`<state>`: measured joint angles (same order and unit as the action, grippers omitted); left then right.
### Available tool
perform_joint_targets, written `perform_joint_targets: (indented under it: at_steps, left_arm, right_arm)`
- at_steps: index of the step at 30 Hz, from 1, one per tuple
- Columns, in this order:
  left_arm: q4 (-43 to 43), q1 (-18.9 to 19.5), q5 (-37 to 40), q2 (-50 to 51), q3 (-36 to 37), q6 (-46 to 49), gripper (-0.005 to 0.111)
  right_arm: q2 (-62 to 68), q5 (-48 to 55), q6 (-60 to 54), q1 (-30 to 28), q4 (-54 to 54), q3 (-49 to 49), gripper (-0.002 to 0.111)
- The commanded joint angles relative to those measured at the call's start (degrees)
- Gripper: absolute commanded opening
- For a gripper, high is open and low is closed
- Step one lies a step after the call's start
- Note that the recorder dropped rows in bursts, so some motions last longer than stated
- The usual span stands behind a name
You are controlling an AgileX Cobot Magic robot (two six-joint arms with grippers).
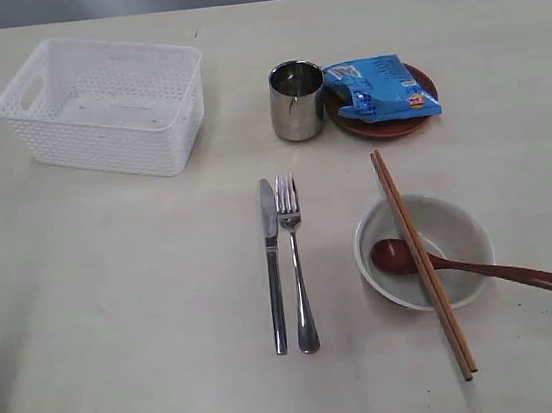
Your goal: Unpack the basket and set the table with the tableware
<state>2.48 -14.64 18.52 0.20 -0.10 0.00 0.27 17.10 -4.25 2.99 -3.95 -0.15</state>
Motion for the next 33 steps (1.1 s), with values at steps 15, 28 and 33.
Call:
perform_joint_targets:
  at_steps: [15, 28, 33]
  left_arm:
    - [0.04, -0.36, 0.05, -0.2, 0.1, 0.0, 0.0]
    - [0.04, -0.36, 0.05, -0.2, 0.1, 0.0, 0.0]
    - [0.04, -0.36, 0.05, -0.2, 0.1, 0.0, 0.0]
  right_arm:
    - [-0.27, -0.1, 1.73, -0.33, 0.06, 0.15, 0.0]
    - [-0.27, -0.1, 1.73, -0.33, 0.06, 0.15, 0.0]
    - [-0.27, -0.1, 1.63, -0.33, 0.06, 0.15, 0.0]
